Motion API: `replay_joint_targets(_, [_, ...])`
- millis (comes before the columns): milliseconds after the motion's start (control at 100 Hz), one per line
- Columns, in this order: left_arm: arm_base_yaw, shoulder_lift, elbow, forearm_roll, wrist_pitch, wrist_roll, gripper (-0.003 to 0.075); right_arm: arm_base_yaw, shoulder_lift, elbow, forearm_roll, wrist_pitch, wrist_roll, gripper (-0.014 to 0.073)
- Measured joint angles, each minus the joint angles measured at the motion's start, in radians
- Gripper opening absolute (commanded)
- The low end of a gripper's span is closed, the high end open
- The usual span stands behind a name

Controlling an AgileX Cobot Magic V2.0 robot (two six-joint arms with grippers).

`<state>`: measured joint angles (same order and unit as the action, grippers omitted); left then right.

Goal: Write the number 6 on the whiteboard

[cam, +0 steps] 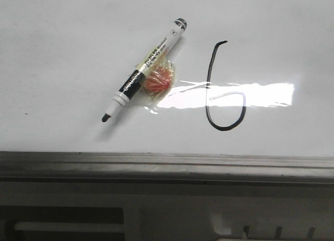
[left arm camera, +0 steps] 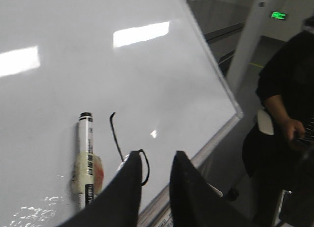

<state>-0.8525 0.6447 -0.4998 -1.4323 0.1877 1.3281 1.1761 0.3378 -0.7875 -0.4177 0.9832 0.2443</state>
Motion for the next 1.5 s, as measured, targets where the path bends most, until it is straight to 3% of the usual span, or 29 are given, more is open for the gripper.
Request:
replay_joint_targets(140, [0.000, -0.159, 0.095, 0.033, -0.005, 0.000, -0.0019, 0.000, -0.191, 0.097, -0.148, 0.019, 0.097, -0.0043])
replay_joint_targets(240, [0.000, -0.218, 0.141, 0.035, -0.022, 0.001, -0.0019, 0.000, -0.282, 0.156, -0.181, 0.026, 0.138, -0.0043])
replay_joint_targets(1080, [0.003, -0.245, 0.218, 0.037, -0.024, 0.001, -0.0019, 0.000, -0.319, 0.236, -0.126, 0.040, 0.154, -0.0043])
replay_joint_targets(1200, [0.046, -0.266, 0.259, 0.131, -0.048, -0.005, -0.0019, 0.000, -0.319, 0.236, -0.126, 0.041, 0.156, -0.0043])
replay_joint_targets(1300, [0.150, -0.306, 0.305, 0.377, -0.050, -0.154, -0.0019, 0.000, -0.319, 0.236, -0.126, 0.041, 0.156, -0.0043])
replay_joint_targets(1500, [0.403, -0.423, 0.426, 1.033, -0.030, -0.931, -0.0019, 0.000, -0.319, 0.236, -0.126, 0.041, 0.156, -0.0043])
